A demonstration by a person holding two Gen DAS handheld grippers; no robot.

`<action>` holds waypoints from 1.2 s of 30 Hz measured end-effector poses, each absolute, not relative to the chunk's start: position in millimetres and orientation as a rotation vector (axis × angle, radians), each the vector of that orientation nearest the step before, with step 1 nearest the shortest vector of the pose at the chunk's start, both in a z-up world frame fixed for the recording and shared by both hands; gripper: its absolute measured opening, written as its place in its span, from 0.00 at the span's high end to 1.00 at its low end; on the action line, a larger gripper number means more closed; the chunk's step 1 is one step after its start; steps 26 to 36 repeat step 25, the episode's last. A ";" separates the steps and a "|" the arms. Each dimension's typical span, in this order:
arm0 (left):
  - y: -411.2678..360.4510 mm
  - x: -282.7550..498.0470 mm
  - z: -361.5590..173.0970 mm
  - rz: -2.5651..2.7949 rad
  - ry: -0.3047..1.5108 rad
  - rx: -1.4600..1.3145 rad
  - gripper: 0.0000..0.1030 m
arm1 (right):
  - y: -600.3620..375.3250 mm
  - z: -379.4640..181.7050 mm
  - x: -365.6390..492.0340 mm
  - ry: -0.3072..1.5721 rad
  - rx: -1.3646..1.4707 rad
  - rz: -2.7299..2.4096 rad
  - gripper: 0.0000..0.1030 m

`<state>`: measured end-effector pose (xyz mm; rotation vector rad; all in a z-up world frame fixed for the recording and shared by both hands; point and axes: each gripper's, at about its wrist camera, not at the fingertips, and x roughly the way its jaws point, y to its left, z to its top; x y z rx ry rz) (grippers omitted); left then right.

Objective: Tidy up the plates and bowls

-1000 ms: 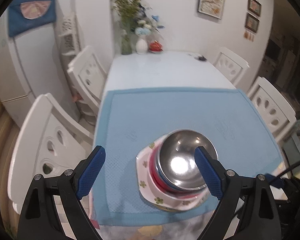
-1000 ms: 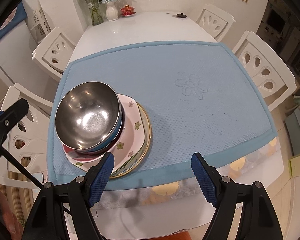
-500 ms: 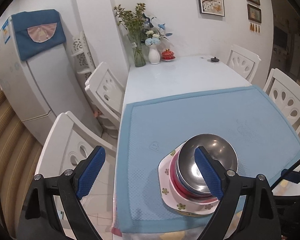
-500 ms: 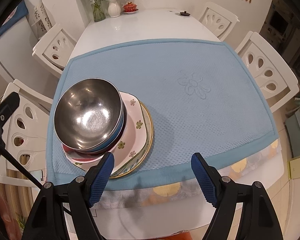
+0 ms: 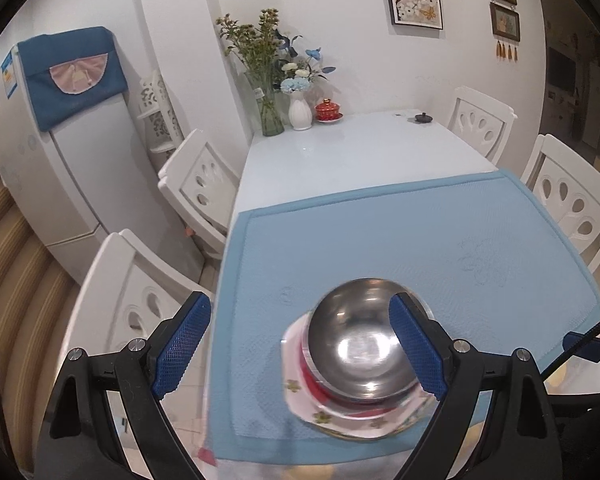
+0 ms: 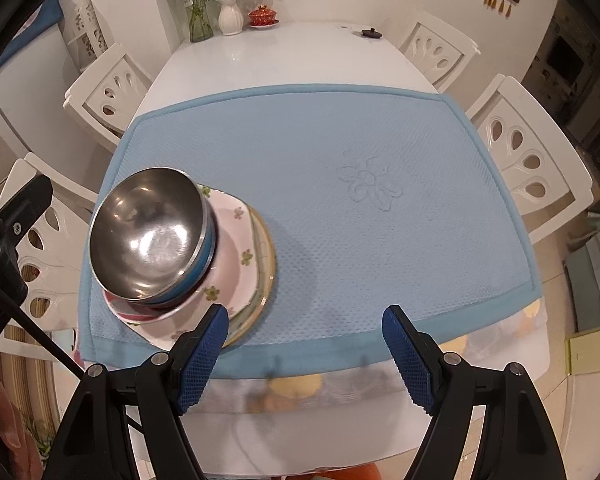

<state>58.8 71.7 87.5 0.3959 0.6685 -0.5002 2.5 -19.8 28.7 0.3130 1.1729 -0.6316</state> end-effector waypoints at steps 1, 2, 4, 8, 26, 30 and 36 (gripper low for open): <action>68.5 57.5 86.6 -0.498 0.674 0.398 0.12 | -23.6 29.8 0.3 1.171 0.308 -0.629 0.25; 64.1 55.1 85.7 -0.494 0.681 0.402 0.12 | -27.0 30.0 -1.0 1.174 0.303 -0.627 0.25; 55.0 48.2 84.0 -0.486 0.691 0.406 0.12 | -37.3 30.1 -4.4 1.184 0.308 -0.614 0.25; 41.2 38.2 82.1 -0.471 0.704 0.413 0.12 | -54.0 31.5 -11.7 1.189 0.307 -0.597 0.25; 4.6 11.5 85.9 -0.408 0.676 0.423 0.12 | -96.7 38.8 -29.5 1.175 0.295 -0.538 0.25; 4.6 11.5 85.9 -0.408 0.676 0.423 0.12 | -96.7 38.8 -29.5 1.175 0.295 -0.538 0.25; 4.6 11.5 85.9 -0.408 0.676 0.423 0.12 | -96.7 38.8 -29.5 1.175 0.295 -0.538 0.25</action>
